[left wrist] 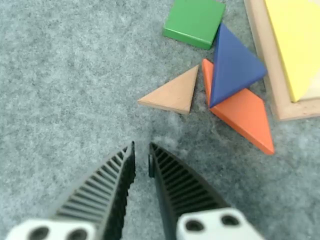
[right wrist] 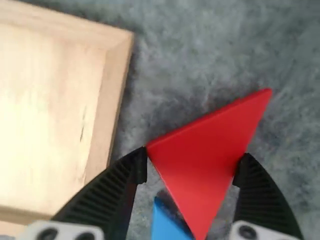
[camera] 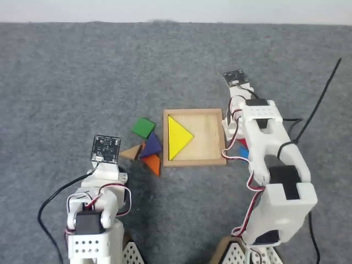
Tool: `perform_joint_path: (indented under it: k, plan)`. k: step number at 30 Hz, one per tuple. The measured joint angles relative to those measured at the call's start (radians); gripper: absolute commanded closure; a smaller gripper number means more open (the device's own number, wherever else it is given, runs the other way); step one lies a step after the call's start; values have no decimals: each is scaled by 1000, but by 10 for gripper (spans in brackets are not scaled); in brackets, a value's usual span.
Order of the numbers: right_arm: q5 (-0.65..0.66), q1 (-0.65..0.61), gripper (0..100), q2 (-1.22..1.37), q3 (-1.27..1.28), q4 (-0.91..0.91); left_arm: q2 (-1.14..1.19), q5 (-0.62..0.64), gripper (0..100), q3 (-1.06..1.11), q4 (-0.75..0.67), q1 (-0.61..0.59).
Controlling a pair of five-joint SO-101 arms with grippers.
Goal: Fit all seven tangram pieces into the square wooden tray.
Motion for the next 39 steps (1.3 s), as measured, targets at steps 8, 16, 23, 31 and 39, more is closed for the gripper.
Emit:
perform_joint_path:
  k: [8,16,23,31,39]
  plan:
    - [-215,0,719,0,-68,61,0,0,953,0,0,0]
    - [-290,2,621,95,-152,81,0,0,953,0,0,0]
    - [-293,2,626,170,-224,126,0,0,953,0,0,0]
    - [-293,2,627,210,-265,167,0,0,953,0,0,0]
    - [-235,2,627,210,-270,238,0,0,953,0,0,0]
